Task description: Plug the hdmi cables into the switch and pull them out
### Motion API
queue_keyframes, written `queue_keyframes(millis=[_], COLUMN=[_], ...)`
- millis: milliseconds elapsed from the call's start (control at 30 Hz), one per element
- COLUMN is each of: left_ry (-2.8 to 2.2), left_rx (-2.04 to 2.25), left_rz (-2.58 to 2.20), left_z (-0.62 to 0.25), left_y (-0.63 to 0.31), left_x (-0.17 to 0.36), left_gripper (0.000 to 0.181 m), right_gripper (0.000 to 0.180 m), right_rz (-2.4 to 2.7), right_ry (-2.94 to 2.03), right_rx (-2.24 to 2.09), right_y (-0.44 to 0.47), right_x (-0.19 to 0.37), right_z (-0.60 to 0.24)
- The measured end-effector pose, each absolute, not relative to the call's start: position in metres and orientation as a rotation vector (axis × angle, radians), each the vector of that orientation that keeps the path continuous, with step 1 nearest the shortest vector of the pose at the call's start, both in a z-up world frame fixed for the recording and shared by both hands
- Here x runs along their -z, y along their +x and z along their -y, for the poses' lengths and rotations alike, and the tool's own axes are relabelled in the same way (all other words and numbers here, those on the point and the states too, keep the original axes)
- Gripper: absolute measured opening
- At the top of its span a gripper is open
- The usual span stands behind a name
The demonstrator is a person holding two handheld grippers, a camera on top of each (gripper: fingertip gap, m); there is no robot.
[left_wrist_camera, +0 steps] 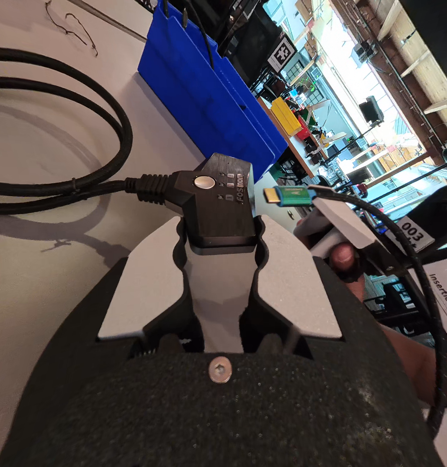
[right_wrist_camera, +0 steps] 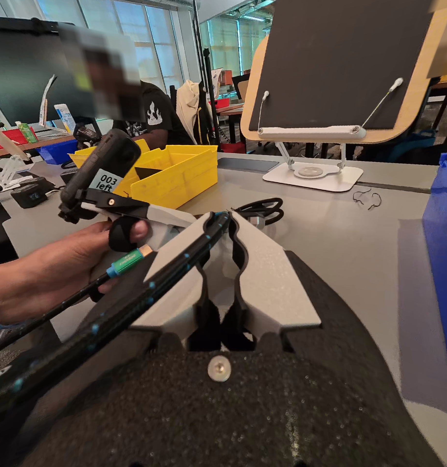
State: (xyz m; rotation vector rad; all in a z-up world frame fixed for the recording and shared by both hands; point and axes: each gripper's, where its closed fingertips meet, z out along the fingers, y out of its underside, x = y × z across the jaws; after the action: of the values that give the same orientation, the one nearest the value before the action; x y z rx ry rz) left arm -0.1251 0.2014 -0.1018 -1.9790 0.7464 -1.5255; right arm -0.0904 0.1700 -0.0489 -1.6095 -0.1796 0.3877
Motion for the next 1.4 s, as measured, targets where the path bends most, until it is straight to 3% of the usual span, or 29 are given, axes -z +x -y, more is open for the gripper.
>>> queue_keyframes(millis=[1400], left_ry=[-1.976], left_rx=[1.421], left_rz=[-0.624], left_z=[-0.198], left_y=[-0.118], left_x=[0.107], left_gripper=[0.052], right_gripper=[0.010], right_rz=[-0.052], right_ry=[-1.620], right_rx=[-0.441], right_y=[-0.088], right_x=[0.060], right_z=[-0.172])
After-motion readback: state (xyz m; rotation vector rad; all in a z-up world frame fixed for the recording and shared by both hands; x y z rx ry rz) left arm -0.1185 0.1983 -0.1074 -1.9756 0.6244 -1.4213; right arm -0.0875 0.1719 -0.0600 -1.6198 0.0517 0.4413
